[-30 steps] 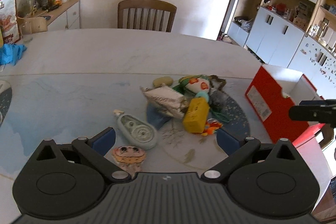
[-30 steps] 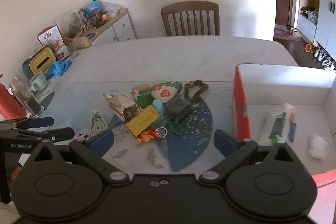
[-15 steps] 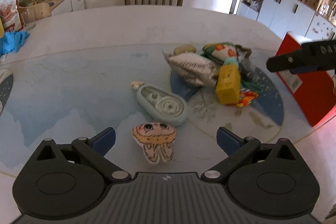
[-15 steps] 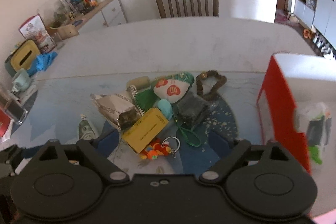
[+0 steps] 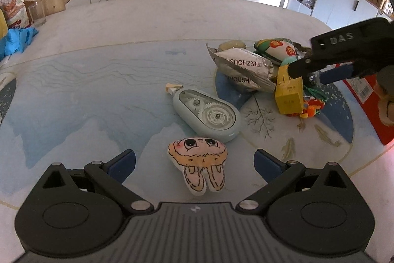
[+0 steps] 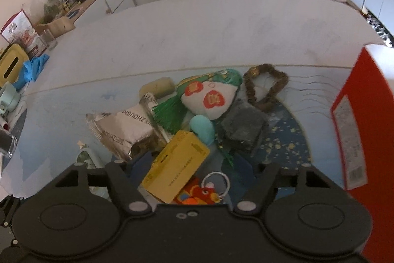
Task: Organize objects
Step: 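Withdraw both tools from the box back toward the pile, then grasp the cartoon face plush with left tool while right tool grasps yellow box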
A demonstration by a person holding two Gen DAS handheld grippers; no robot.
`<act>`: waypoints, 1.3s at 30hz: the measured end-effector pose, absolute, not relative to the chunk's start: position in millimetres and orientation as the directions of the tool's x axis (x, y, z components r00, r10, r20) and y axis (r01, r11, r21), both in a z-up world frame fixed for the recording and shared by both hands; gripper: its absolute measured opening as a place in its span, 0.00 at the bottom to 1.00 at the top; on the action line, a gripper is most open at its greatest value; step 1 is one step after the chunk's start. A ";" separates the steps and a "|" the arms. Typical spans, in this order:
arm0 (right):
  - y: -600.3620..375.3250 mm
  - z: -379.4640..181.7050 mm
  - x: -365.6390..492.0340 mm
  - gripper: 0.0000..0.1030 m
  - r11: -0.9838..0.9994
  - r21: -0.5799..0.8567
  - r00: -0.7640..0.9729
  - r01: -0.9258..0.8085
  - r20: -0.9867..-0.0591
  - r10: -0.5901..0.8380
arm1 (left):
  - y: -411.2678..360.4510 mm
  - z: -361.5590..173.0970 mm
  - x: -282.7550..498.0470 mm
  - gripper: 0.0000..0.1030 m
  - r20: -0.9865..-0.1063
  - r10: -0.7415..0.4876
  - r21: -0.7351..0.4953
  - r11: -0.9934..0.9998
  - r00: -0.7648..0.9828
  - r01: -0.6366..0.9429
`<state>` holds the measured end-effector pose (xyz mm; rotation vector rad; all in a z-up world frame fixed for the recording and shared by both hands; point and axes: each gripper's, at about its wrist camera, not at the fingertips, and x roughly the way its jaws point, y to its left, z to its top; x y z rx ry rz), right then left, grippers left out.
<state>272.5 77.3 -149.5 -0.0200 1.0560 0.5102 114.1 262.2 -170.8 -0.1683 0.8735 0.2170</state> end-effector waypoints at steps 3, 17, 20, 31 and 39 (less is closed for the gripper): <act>83.2 -154.8 273.4 0.70 0.878 0.223 0.366 -0.424 -0.844 0.392 | 262.0 -172.6 114.9 1.00 -0.774 0.111 -0.059 0.968 0.623 -0.246; 100.3 -168.1 279.3 0.70 0.867 0.223 0.306 -0.445 -0.872 0.382 | 261.4 -178.5 118.2 0.89 -0.781 0.074 -0.074 0.975 0.621 -0.208; 104.3 -168.6 279.4 0.70 0.862 0.214 0.301 -0.459 -0.875 0.378 | 260.8 -179.2 117.5 0.86 -0.780 0.074 -0.073 0.976 0.621 -0.207; 102.5 -165.5 277.0 0.49 0.863 0.203 0.316 -0.463 -0.872 0.375 | 259.0 -176.4 119.6 0.52 -0.775 0.113 -0.021 0.979 0.621 -0.203; 97.3 -157.0 272.2 0.31 0.858 0.200 0.348 -0.472 -0.852 0.390 | 257.6 -172.6 120.2 0.50 -0.774 0.125 0.001 0.981 0.621 -0.197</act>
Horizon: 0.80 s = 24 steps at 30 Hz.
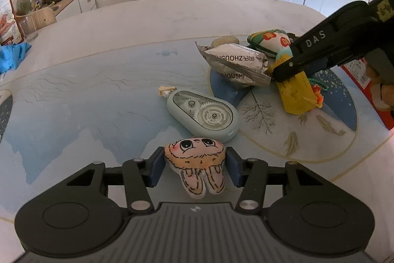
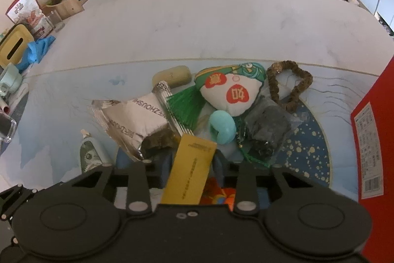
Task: Organize objects
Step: 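Grasp the cartoon face plush with left tool while right tool grasps yellow box, then carry the plush and yellow box over the red box with both tools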
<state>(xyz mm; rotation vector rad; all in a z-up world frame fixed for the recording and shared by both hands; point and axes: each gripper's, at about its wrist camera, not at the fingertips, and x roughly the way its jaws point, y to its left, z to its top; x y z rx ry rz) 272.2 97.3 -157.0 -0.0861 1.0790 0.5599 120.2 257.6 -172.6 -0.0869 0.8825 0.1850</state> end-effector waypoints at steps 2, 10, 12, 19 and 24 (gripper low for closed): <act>95.2 -154.5 270.0 0.29 0.854 0.202 0.353 -0.479 -0.847 0.398 | 258.2 -170.3 120.3 0.50 -0.772 0.124 -0.002 0.980 0.624 -0.197; 86.1 -134.2 256.7 0.27 0.835 0.236 0.383 -0.497 -0.804 0.455 | 258.3 -155.1 117.7 0.49 -0.755 0.108 -0.019 0.983 0.647 -0.185; 77.6 -128.4 254.3 0.27 0.834 0.258 0.391 -0.488 -0.790 0.473 | 257.0 -149.3 115.5 0.49 -0.746 0.102 -0.024 0.983 0.658 -0.179; 44.6 -107.1 245.6 0.27 0.838 0.328 0.414 -0.437 -0.753 0.511 | 249.4 -131.6 109.7 0.49 -0.726 0.078 -0.042 0.987 0.684 -0.157; 15.5 -89.9 237.2 0.27 0.840 0.364 0.428 -0.404 -0.736 0.525 | 240.4 -118.3 110.1 0.49 -0.717 0.046 -0.050 0.992 0.696 -0.116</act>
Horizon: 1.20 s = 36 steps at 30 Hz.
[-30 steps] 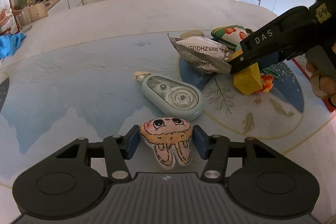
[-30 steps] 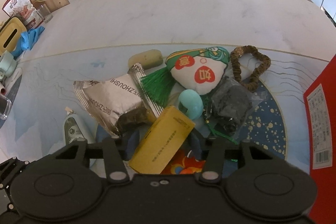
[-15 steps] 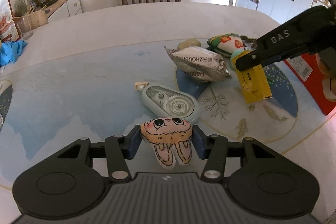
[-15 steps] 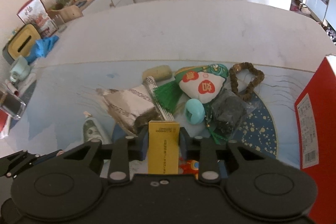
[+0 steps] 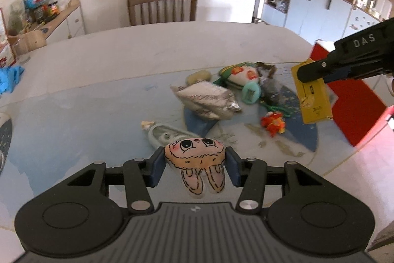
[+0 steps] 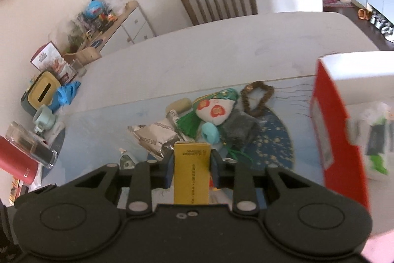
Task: Organize objects
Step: 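Carry the plush and yellow box over the red box with both tools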
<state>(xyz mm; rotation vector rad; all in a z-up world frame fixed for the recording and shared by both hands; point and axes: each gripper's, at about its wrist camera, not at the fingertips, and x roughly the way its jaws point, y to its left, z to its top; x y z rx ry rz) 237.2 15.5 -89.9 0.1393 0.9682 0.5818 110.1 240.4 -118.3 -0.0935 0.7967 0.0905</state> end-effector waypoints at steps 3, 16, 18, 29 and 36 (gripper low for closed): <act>-1.9 -80.7 231.5 0.27 0.835 0.387 0.439 -0.392 -0.719 0.539 | 232.1 -107.8 111.8 0.49 -0.706 0.022 -0.052 0.995 0.708 -0.083; -72.7 -47.0 224.2 0.27 0.879 0.368 0.536 -0.302 -0.697 0.476 | 178.5 -70.4 136.9 0.49 -0.693 -0.096 -0.065 0.995 0.715 0.072; -86.7 -44.4 225.6 0.27 0.885 0.367 0.550 -0.288 -0.693 0.466 | 164.9 -64.8 145.0 0.49 -0.693 -0.118 -0.068 0.993 0.711 0.099; -172.6 -40.0 249.8 0.27 0.909 0.340 0.592 -0.241 -0.691 0.416 | 75.4 -46.8 193.7 0.49 -0.696 -0.184 -0.071 0.980 0.694 0.189; -222.6 -54.9 275.7 0.27 0.924 0.325 0.592 -0.200 -0.711 0.378 | 22.1 -44.3 220.4 0.49 -0.713 -0.197 -0.051 0.972 0.672 0.231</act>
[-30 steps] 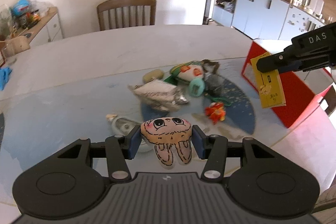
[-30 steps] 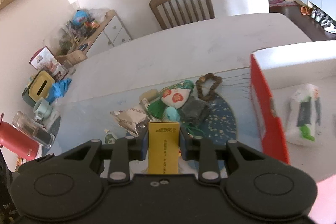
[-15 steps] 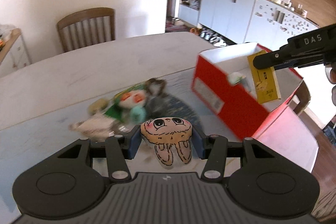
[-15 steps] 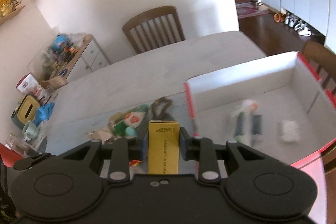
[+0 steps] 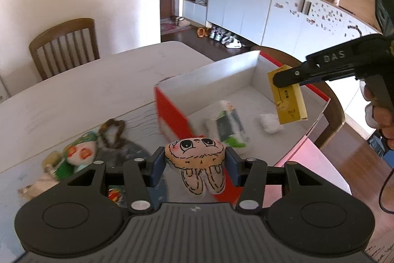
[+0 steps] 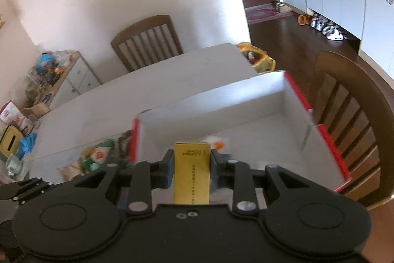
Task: Organize objects
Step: 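Carry the plush and yellow box over the red box with both tools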
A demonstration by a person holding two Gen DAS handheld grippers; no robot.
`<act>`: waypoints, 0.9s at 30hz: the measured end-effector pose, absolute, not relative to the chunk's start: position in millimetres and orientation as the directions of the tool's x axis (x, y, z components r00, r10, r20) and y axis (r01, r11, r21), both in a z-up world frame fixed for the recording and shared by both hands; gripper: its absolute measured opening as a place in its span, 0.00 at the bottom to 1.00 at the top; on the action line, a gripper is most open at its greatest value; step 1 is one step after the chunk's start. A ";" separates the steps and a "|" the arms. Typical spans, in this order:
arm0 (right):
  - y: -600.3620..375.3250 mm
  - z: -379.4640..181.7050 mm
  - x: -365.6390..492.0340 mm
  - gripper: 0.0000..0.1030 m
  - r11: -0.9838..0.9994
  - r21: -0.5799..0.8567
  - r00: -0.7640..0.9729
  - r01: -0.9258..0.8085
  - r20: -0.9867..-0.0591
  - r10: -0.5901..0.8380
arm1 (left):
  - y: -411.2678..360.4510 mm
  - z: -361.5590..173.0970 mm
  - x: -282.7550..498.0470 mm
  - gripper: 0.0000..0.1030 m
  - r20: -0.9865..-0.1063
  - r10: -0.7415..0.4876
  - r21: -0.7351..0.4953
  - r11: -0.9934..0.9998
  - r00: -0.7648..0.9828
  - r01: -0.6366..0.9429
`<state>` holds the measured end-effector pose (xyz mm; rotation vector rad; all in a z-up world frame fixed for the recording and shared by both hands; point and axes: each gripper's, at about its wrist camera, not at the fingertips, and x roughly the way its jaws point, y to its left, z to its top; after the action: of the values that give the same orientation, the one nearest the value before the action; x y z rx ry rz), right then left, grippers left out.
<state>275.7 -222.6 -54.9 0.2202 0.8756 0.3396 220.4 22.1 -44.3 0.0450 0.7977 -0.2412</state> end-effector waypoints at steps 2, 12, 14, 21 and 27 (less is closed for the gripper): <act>-233.9 -60.2 281.0 0.27 0.926 0.326 0.589 -0.193 -0.716 0.375 | 8.3 -46.0 228.3 0.49 -0.722 -0.200 -0.049 0.970 0.663 0.239; -272.9 -89.7 305.5 0.27 0.933 0.309 0.541 -0.184 -0.761 0.359 | -59.5 -57.8 275.5 0.49 -0.769 -0.214 -0.042 0.957 0.602 0.287; -274.3 -95.2 309.3 0.27 0.932 0.305 0.523 -0.195 -0.772 0.361 | -70.5 -65.0 286.7 0.49 -0.788 -0.210 -0.047 0.958 0.579 0.284; -277.2 -115.9 326.4 0.27 0.939 0.272 0.480 -0.212 -0.808 0.343 | -97.4 -91.6 316.8 0.49 -0.842 -0.179 -0.036 0.960 0.508 0.279; -278.2 -128.6 332.1 0.27 0.940 0.266 0.449 -0.214 -0.827 0.337 | -110.6 -109.6 337.0 0.49 -0.877 -0.152 -0.018 0.958 0.456 0.285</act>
<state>332.1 -278.2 -128.6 0.1299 1.0515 0.3413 337.0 -110.6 -109.6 0.1385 1.0647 -0.2708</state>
